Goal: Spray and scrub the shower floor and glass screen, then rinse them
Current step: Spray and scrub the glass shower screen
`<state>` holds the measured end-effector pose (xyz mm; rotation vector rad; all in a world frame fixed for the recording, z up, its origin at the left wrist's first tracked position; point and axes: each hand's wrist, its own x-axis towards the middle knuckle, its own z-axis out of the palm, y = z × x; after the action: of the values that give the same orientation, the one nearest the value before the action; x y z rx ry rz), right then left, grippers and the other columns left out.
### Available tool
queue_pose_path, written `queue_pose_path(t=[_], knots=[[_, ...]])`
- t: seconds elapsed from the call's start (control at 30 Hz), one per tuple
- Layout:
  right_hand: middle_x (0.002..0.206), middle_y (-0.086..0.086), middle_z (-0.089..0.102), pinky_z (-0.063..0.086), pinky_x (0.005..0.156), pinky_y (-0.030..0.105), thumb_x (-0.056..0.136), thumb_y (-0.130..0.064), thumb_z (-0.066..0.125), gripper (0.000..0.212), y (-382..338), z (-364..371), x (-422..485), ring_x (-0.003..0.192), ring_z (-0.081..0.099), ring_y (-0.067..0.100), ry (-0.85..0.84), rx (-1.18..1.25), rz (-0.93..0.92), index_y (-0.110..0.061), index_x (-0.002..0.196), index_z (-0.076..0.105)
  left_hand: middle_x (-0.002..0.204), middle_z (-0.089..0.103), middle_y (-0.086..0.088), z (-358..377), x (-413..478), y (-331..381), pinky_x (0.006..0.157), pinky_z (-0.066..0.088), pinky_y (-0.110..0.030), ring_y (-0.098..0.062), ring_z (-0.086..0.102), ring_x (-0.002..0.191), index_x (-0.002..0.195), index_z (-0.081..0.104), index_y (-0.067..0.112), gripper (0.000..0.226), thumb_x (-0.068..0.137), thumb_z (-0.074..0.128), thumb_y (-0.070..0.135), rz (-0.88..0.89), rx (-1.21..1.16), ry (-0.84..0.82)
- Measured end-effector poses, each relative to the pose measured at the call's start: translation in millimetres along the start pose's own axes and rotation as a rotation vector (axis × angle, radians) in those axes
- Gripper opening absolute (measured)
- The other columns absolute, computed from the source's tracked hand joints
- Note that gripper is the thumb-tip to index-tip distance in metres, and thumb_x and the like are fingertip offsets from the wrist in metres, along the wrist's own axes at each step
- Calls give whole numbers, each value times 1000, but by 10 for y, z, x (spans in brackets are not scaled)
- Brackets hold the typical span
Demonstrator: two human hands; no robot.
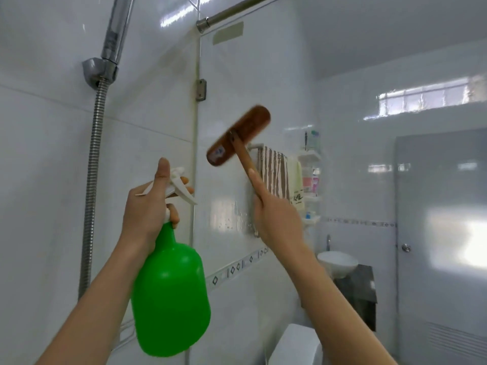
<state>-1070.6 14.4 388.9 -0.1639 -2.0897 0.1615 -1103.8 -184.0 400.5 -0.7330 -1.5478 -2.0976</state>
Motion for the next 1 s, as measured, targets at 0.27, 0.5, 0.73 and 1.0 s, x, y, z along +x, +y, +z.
queue_pose_path(t=[0.27,0.5,0.73,1.0], knots=[[59,-5,45,52,52,26,104,-29,30,67,-29,380,-631,51,53,11,-148,5,42,-47,144,-21,94,78,3,-217,-48,-130,47,41,-26,-11,42,37,101,76,22,59,91,41,68,7,32,60],[59,-4,43,51,51,30,103,-24,34,67,-155,635,-391,47,45,10,-164,12,0,-43,148,-13,95,78,3,-312,-181,-341,49,41,-27,-10,42,36,96,75,26,53,91,41,67,-68,72,76],[65,-5,50,55,56,28,104,-29,30,60,43,738,-1198,53,55,10,-312,56,32,-47,147,-9,96,78,2,-418,-476,-580,50,39,-29,-12,41,34,105,75,21,56,92,43,66,-115,118,74],[82,-7,60,56,69,18,102,-37,31,49,328,412,-2244,59,57,7,-447,46,193,-39,149,18,94,78,4,-517,-805,-706,51,41,-29,-13,41,36,96,76,24,57,91,41,68,-177,108,59]])
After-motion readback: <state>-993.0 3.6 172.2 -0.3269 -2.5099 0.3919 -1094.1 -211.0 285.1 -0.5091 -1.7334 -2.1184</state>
